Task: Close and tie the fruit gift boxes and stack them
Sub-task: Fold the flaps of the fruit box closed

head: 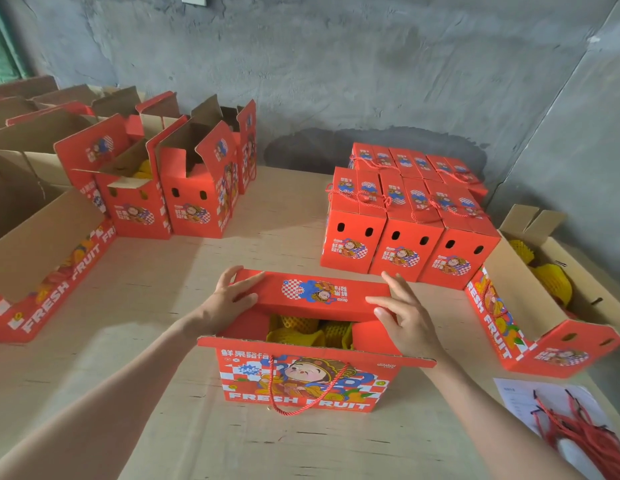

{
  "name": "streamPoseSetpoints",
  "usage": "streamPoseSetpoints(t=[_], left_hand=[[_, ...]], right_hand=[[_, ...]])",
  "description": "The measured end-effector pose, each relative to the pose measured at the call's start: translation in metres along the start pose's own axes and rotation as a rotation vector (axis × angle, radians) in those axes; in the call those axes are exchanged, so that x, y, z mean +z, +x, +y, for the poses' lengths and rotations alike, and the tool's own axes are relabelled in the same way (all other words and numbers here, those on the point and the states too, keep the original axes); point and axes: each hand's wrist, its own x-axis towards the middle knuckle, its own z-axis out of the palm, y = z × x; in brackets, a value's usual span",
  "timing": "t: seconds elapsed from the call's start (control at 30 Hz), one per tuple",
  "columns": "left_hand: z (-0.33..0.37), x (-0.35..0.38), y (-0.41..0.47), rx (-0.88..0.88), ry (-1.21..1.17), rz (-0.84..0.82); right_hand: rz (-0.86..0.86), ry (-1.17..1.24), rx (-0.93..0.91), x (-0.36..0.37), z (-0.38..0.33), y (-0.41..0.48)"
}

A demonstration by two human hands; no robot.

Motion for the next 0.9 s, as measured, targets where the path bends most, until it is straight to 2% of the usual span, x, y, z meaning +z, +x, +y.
streamPoseSetpoints(t=[0.1, 0.23, 0.47, 0.53, 0.63, 0.73, 0.9], left_hand=[[0.002, 0.001, 0.000, -0.014, -0.036, 0.022], [0.004, 0.001, 0.001, -0.059, -0.092, 0.040], [-0.007, -0.002, -0.008, -0.277, -0.782, 0.004], [-0.008, -0.004, -0.010, -0.283, -0.817, 0.031], [-0.004, -0.001, -0.011, -0.259, -0.763, 0.106], [-0.005, 0.005, -0.013, -0.246, -0.740, 0.228], [-0.007, 0.013, -0.019, -0.253, -0.926, 0.341]], right_hand=[[0.145, -0.059, -0.052, 0.000, -0.001, -0.004], [0.123, -0.073, -0.092, -0.001, -0.002, -0.004], [0.081, -0.050, -0.139, -0.008, -0.005, -0.013], [0.049, -0.052, -0.118, -0.011, -0.004, -0.015], [-0.096, -0.040, -0.022, -0.021, -0.003, -0.016], [-0.368, -0.005, 0.078, -0.036, -0.001, -0.017], [-0.642, 0.053, 0.137, -0.053, 0.000, -0.018]])
